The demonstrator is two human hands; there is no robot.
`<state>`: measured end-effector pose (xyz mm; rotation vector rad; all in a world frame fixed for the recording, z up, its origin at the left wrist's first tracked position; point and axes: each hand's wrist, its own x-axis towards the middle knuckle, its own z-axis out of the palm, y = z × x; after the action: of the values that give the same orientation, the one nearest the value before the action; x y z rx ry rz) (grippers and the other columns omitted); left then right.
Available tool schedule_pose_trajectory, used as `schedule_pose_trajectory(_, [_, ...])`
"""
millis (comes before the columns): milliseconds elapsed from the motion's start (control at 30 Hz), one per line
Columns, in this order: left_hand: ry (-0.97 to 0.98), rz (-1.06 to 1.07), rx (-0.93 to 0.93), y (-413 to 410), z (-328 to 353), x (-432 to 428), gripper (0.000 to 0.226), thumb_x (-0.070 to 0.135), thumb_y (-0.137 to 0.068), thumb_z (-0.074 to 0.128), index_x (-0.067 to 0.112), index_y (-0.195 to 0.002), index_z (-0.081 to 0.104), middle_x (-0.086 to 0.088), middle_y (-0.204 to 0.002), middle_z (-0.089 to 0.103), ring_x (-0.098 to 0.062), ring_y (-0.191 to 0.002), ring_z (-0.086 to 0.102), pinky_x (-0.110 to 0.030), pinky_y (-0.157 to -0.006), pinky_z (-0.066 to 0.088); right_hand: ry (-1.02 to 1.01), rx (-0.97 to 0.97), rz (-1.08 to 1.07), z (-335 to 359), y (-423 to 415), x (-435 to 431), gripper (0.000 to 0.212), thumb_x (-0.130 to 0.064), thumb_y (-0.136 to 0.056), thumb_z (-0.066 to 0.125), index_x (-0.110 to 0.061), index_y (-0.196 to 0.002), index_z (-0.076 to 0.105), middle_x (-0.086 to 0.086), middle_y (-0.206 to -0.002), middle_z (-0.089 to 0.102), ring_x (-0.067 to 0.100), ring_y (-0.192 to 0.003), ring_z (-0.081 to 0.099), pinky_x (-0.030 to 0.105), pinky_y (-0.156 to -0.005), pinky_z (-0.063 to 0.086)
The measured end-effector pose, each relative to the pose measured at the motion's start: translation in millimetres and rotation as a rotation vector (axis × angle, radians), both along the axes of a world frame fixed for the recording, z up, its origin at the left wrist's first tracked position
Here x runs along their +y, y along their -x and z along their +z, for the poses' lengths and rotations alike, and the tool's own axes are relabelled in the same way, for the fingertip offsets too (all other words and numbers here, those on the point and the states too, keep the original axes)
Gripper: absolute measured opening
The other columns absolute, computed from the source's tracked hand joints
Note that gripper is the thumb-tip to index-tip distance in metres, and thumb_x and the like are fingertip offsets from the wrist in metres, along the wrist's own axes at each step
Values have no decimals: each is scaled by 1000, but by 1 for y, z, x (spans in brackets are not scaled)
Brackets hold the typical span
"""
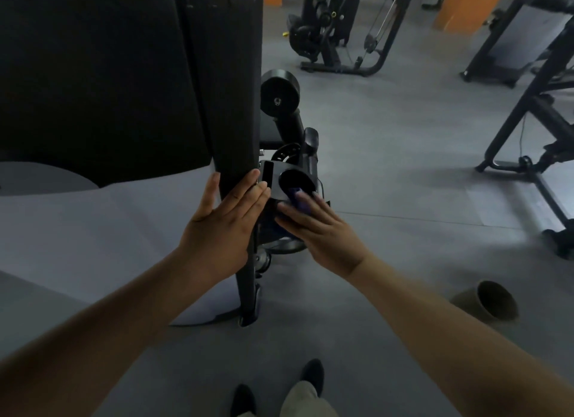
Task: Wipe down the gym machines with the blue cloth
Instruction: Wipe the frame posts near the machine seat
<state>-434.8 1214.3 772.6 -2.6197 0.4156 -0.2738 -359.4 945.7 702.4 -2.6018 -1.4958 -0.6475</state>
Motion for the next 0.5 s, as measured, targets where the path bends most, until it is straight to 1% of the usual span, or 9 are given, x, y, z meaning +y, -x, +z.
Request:
schedule_pose_trajectory(67, [10, 22, 9, 0, -2, -3, 97, 52, -98, 50, 16, -176, 4, -5, -184, -1, -28, -165, -28, -68, -118, -33, -289, 228, -163, -3, 10, -9, 67, -6, -108, 61, -19, -169, 36, 5, -179, 24, 35, -165, 24, 56, -127, 37])
schedule_pose_trajectory(100, [14, 31, 21, 0, -2, -6, 98, 51, -98, 48, 15, -176, 1, -5, -184, -3, -28, -165, -30, -69, -118, -33, -428, 342, -242, -5, 14, -8, 65, -10, -110, 61, -18, -169, 35, 4, -179, 24, 33, -164, 28, 56, -125, 40])
schedule_pose_trajectory(167, [41, 51, 32, 2, -3, -11, 99, 47, -97, 47, 12, -175, -1, -7, -184, -6, -28, -165, -31, -69, -120, -30, -600, 541, -323, -1, 16, -1, 63, -16, -113, 55, -21, -171, 30, -3, -180, 23, 26, -164, 28, 53, -127, 38])
schedule_pose_trajectory(233, [73, 80, 20, 4, -6, -15, 98, 44, -97, 49, 10, -175, -1, -9, -184, -7, -28, -166, -28, -69, -122, -27, -685, 710, -349, 10, 9, 8, 64, -14, -112, 54, -28, -171, 31, -12, -179, 21, 14, -165, 22, 46, -132, 30])
schedule_pose_trajectory(300, [114, 99, 14, 5, -7, -21, 97, 43, -97, 54, 10, -175, 6, -10, -184, -2, -26, -168, -21, -69, -125, -22, -793, 815, -419, 18, 3, 19, 64, -12, -109, 53, -31, -168, 37, -16, -179, 19, 4, -163, 18, 38, -135, 24])
schedule_pose_trajectory(333, [142, 106, 8, 5, -7, -25, 95, 42, -97, 58, 9, -174, 13, -10, -184, 5, -26, -169, -15, -70, -127, -19, -838, 848, -467, 18, 7, 26, 64, -13, -109, 52, -32, -168, 37, -17, -179, 17, 3, -163, 16, 38, -135, 25])
schedule_pose_trajectory(400, [200, 134, -17, 3, -8, -38, 90, 43, -99, 61, 7, -172, 24, -12, -182, 16, -27, -170, -6, -73, -128, -12, -885, 883, -521, 13, 22, 36, 63, -16, -111, 51, -36, -168, 33, -19, -179, 11, 10, -166, 14, 45, -132, 31])
schedule_pose_trajectory(467, [243, 179, -52, 3, -11, -55, 82, 48, -105, 51, 4, -170, 28, -14, -180, 22, -28, -170, -1, -73, -129, -8, -864, 887, -491, 11, 30, 36, 61, -24, -112, 50, -39, -168, 29, -20, -180, 7, 15, -167, 12, 50, -130, 35])
schedule_pose_trajectory(500, [267, 207, -66, 2, -13, -64, 80, 51, -107, 44, 4, -170, 29, -14, -179, 25, -28, -170, 3, -72, -130, -7, -831, 887, -471, 13, 25, 32, 59, -30, -113, 49, -39, -168, 29, -19, -180, 6, 16, -167, 11, 49, -130, 34])
